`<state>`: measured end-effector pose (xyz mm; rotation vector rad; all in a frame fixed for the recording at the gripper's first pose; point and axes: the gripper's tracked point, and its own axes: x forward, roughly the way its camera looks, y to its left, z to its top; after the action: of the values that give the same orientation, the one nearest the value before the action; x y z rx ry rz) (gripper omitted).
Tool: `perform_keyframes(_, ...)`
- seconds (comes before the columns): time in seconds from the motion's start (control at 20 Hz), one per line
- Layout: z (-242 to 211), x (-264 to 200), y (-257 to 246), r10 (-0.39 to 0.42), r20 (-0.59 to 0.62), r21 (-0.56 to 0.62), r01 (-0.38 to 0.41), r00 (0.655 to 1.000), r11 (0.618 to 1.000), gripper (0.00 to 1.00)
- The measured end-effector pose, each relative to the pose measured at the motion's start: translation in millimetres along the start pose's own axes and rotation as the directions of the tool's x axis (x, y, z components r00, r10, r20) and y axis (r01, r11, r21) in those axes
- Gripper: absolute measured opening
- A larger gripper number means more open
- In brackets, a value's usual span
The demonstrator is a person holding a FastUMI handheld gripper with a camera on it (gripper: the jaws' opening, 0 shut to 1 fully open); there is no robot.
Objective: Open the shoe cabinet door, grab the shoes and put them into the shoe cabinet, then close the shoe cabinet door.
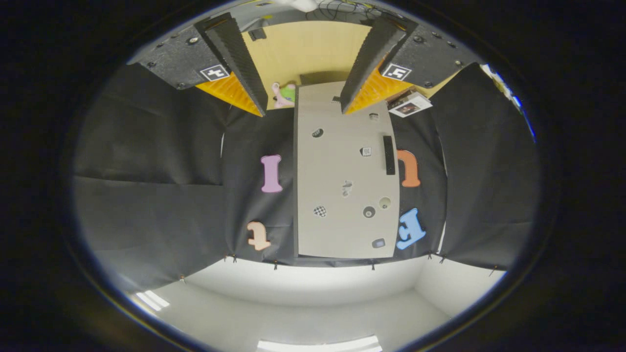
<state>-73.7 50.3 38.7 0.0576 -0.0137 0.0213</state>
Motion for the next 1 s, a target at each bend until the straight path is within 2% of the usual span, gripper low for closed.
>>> perform_keyframes(1.0,4,-4,4,-0.006,0.003,-0.005,0.006,1.000,1.000,0.98)
